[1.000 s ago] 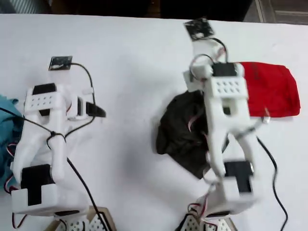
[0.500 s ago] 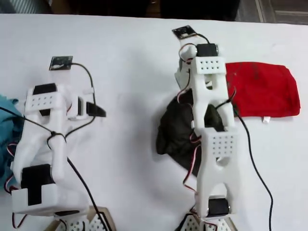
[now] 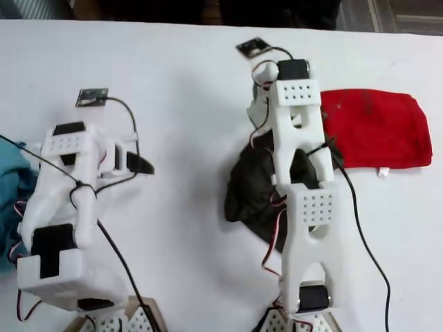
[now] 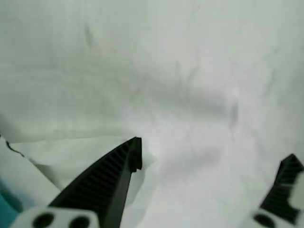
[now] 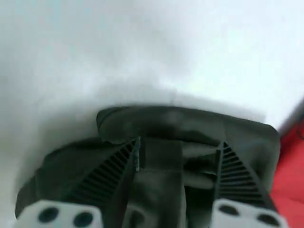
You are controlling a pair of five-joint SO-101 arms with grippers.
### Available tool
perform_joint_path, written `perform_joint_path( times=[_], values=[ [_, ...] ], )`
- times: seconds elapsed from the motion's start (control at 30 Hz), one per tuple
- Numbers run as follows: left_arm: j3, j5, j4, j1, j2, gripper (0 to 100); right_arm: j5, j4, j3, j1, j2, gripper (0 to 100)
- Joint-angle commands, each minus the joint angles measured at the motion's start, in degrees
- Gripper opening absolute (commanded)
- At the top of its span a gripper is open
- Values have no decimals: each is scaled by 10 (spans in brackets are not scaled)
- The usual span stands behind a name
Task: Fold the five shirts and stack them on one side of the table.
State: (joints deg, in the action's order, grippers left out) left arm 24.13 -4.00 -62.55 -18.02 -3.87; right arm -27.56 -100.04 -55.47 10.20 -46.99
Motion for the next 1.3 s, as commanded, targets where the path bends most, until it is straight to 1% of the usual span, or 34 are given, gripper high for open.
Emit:
perform_joint_path(
  times=[0.0, 0.33, 0.5, 0.6, 0.7, 0.87, 1.07, 1.27],
  values=[
    [-11, -2, 9, 5, 4, 438, -25, -13, 21, -4, 58, 222],
    [-11, -2, 9, 4, 3, 438, -29, -13, 23, -8, 59, 217],
    [-10, -2, 9, 4, 2, 438, -31, -13, 25, -9, 58, 149],
    [-10, -2, 9, 3, 2, 438, -47, -13, 25, -9, 59, 144],
    [-10, -2, 9, 3, 2, 438, -47, -13, 25, -10, 61, 139],
    [-10, -2, 9, 3, 2, 438, -47, -13, 25, -30, 62, 12],
    [-10, -2, 9, 3, 2, 438, -46, -13, 17, -65, 79, 20],
    [-10, -2, 9, 4, 1, 438, -44, -13, 17, -64, 197, 20]
  ],
)
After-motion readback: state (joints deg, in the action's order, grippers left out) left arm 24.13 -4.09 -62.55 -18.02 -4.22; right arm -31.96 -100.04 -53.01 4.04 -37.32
